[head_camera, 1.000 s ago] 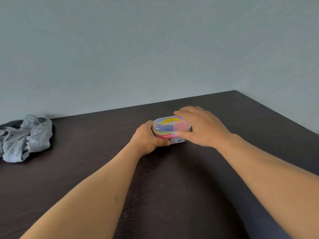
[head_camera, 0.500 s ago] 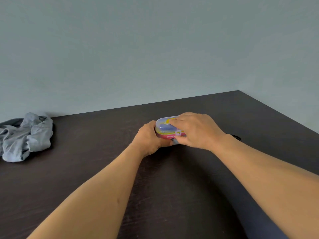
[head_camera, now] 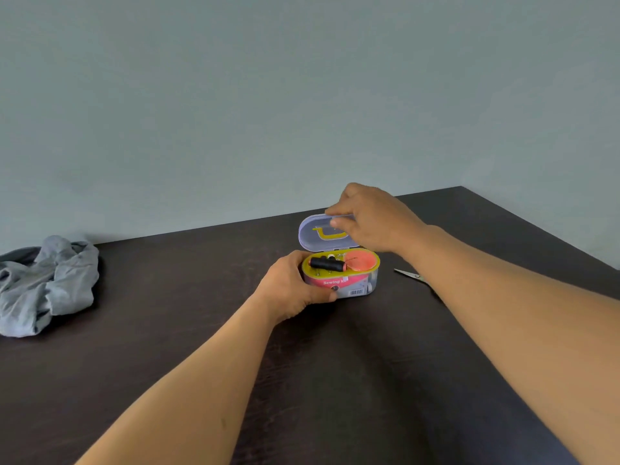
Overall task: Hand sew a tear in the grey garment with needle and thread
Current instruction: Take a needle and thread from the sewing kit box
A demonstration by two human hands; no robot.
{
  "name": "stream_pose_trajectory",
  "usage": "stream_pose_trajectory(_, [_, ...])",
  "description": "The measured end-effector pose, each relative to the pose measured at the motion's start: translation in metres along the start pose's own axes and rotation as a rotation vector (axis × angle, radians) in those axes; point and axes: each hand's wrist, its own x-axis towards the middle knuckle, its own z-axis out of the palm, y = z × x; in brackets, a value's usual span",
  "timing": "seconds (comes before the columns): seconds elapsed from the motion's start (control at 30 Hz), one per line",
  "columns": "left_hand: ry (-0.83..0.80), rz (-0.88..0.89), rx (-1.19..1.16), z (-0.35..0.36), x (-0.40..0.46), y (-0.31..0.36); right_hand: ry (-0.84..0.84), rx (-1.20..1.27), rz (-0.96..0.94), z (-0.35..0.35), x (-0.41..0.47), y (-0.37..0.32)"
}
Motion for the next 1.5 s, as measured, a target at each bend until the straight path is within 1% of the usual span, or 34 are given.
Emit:
stream_pose_trajectory(0.17, [0.004,0.006,0.003,0.000,0.000,-0.001,0.002,-0.030,0.063,0.018,0.011,0.005])
stream_pose_trajectory(0.37, [0.004,0.022,-0.026,0.000,-0.001,-0.004,-0.146,0.012,0.109,0.030,0.005,0.008])
stream_pose_trajectory(0.43, [-0.001,0.021,-0.026,0.000,-0.001,-0.003,-0.139,0.045,0.119,0.028,0.002,0.007])
stream_pose_trajectory(0.5, [0.000,0.020,-0.023,-0.001,-0.002,-0.003,-0.090,0.087,0.118,0.025,-0.002,0.004])
stream_pose_trajectory(0.6, [0.012,0.022,-0.024,0.000,-0.004,-0.002,-0.068,0.080,0.050,0.017,-0.009,-0.007])
stream_pose_trajectory(0.73, [0.018,0.025,-0.025,0.001,-0.005,-0.001,-0.185,0.100,0.031,0.009,-0.016,-0.021])
stream_pose_trajectory(0.83, [0.025,0.024,-0.017,0.001,-0.005,-0.002,-0.224,0.055,0.044,0.013,-0.018,-0.023])
stream_pose_trajectory(1.07, [0.031,0.017,-0.007,0.001,-0.005,-0.002,-0.154,-0.001,0.101,0.020,-0.022,-0.027])
stream_pose_trajectory(1.23, [0.038,0.011,0.008,0.000,-0.008,-0.002,-0.105,0.076,0.125,-0.003,-0.033,-0.032])
stream_pose_trajectory(1.3, [0.050,0.009,0.001,0.000,-0.011,-0.002,-0.132,0.105,0.128,-0.008,-0.044,-0.035])
stream_pose_trajectory(1.4, [0.086,0.016,0.015,0.002,-0.018,-0.003,-0.220,0.145,0.134,-0.006,-0.065,-0.038])
stream_pose_trajectory(1.5, [0.135,0.013,0.060,0.003,-0.023,-0.008,-0.306,0.072,0.124,0.010,-0.082,-0.039])
